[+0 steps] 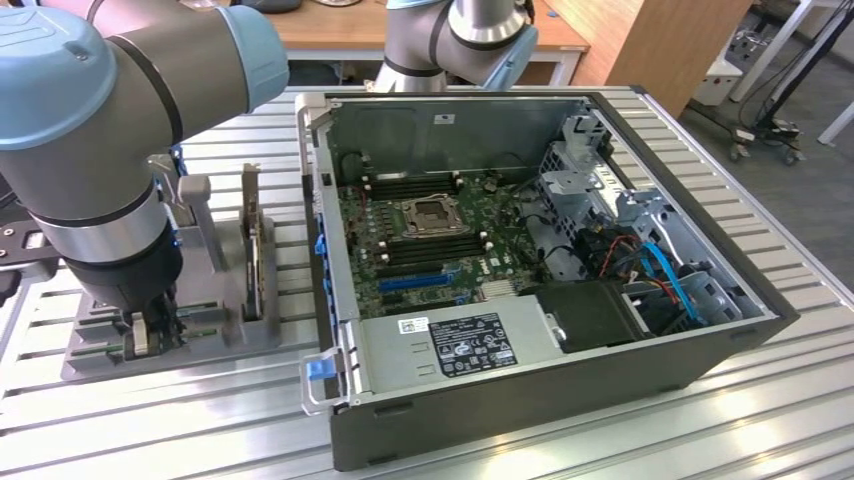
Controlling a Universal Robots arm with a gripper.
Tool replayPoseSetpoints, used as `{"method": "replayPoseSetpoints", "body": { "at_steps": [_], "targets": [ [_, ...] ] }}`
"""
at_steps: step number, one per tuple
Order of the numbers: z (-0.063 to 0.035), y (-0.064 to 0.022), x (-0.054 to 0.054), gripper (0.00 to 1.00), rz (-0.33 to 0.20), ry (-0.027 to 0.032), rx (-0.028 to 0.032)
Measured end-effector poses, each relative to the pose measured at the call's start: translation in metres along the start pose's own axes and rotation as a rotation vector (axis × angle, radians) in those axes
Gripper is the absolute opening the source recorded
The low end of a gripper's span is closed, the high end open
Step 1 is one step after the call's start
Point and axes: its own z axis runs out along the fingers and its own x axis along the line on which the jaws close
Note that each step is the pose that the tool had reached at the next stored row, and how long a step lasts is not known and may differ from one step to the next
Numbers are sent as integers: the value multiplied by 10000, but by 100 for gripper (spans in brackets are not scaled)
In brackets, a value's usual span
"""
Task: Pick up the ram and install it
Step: 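Pick up the ram and move it above insertion slot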
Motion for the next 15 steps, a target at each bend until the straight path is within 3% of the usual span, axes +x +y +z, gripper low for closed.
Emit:
{"method": "replayPoseSetpoints", "body": {
  "at_steps": [15],
  "targets": [
    [-8, 0, 0, 23, 0, 0, -1]
  ]
}}
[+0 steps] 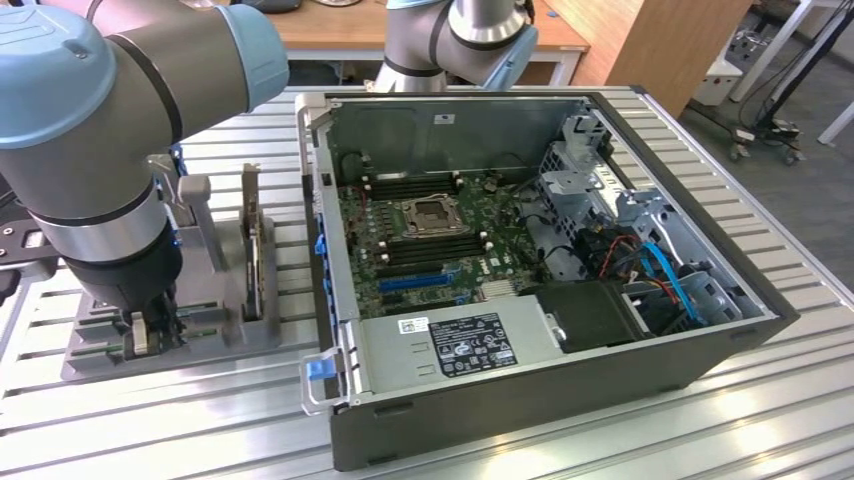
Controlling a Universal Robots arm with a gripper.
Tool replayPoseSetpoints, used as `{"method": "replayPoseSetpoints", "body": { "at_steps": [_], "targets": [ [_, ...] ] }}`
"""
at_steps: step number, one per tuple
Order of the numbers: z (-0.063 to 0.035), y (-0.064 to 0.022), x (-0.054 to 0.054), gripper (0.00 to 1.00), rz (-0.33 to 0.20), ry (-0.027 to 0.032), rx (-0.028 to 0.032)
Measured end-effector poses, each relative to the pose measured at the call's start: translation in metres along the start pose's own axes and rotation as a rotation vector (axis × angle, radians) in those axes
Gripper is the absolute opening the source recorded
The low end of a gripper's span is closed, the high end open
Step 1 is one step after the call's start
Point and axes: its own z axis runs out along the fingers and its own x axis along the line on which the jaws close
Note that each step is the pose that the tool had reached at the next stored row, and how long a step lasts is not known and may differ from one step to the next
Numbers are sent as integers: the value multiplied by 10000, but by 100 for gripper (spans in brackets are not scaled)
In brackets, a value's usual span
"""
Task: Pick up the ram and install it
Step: 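Pick up the ram and move it above insertion slot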
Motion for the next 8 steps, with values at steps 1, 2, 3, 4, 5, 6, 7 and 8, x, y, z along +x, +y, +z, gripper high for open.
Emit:
{"method": "replayPoseSetpoints", "body": {
  "at_steps": [1, 2, 3, 4, 5, 6, 7, 8],
  "targets": [
    [0, 0, 0, 23, 0, 0, 0],
    [0, 0, 0, 21, 0, 1, 0],
    [0, 0, 0, 15, 1, -1, 0],
    [0, 0, 0, 15, 0, 0, 1],
    [0, 0, 0, 12, 0, 0, 1],
    [0, 0, 0, 12, 0, 0, 1],
    [0, 0, 0, 12, 0, 1, 0],
    [0, 0, 0, 12, 0, 1, 0]
  ]
}}
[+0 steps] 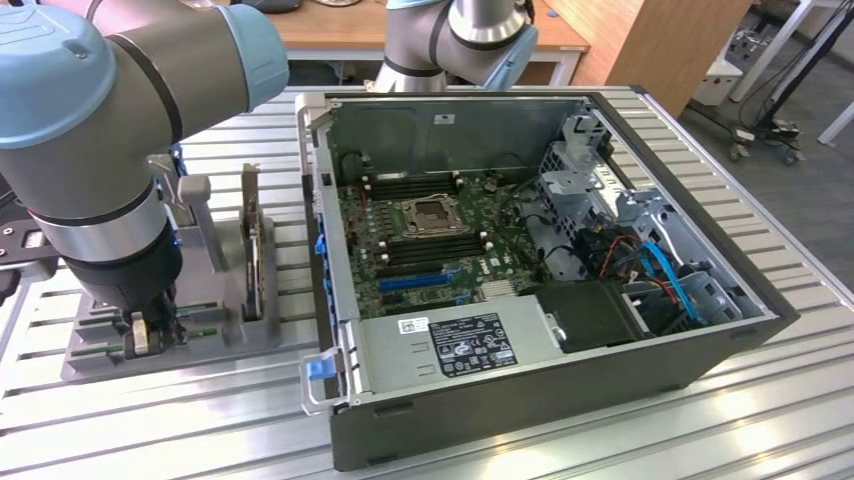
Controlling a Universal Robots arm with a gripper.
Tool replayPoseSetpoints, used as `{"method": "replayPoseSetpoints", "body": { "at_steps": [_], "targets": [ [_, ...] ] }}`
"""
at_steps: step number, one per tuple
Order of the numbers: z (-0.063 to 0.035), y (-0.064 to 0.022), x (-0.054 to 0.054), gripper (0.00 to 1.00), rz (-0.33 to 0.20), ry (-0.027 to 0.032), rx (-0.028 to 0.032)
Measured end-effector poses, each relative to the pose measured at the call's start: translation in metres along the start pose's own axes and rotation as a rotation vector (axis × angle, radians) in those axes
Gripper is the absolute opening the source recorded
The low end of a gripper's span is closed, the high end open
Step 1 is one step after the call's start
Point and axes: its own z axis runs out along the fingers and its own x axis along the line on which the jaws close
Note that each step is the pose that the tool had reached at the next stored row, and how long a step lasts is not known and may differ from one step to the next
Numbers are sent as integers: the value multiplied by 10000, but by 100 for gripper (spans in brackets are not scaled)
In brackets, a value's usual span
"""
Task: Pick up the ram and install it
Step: 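Pick up the ram and move it above insertion slot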
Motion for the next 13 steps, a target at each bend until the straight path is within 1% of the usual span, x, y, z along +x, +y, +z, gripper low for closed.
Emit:
{"method": "replayPoseSetpoints", "body": {
  "at_steps": [13],
  "targets": [
    [0, 0, 0, 12, -1, -19, 1]
  ]
}}
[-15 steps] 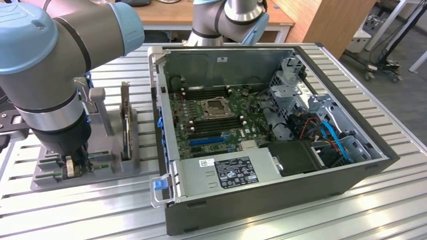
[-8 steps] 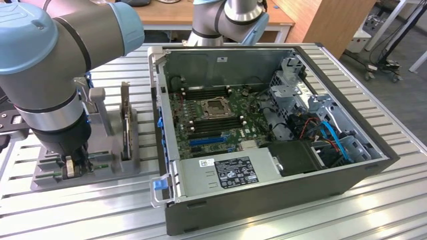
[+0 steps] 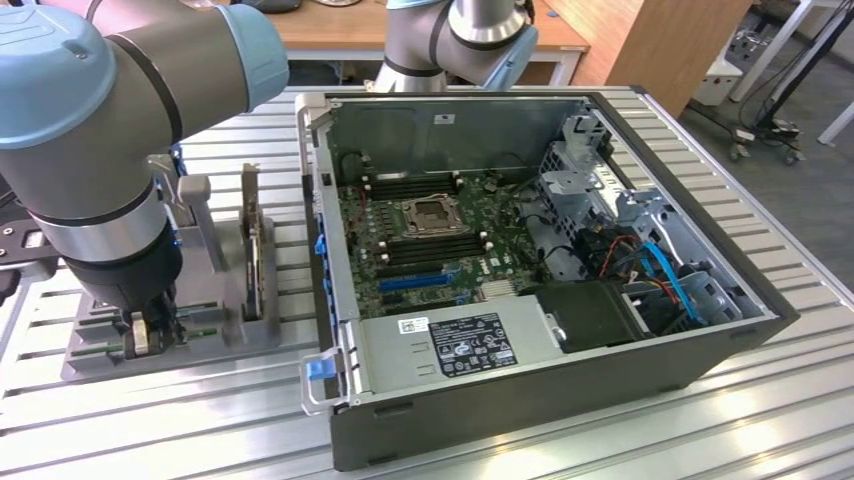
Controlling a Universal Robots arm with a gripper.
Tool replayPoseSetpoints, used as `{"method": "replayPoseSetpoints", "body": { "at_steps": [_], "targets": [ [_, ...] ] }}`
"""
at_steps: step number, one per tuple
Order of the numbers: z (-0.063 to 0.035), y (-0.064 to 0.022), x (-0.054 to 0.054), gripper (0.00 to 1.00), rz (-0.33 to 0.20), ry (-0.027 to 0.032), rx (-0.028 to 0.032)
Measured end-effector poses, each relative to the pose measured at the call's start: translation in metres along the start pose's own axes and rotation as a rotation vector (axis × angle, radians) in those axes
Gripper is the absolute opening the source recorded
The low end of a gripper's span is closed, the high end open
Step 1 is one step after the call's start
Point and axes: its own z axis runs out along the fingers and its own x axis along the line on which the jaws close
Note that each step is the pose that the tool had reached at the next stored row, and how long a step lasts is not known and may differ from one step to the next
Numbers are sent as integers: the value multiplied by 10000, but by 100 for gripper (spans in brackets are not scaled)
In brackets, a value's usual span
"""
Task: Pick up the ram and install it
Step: 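Pick up the ram and move it above insertion slot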
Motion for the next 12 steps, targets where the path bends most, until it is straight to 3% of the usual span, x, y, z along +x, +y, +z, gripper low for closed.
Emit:
{"method": "replayPoseSetpoints", "body": {
  "at_steps": [12],
  "targets": [
    [-1, 0, 7, 12, 22, -1, 1]
  ]
}}
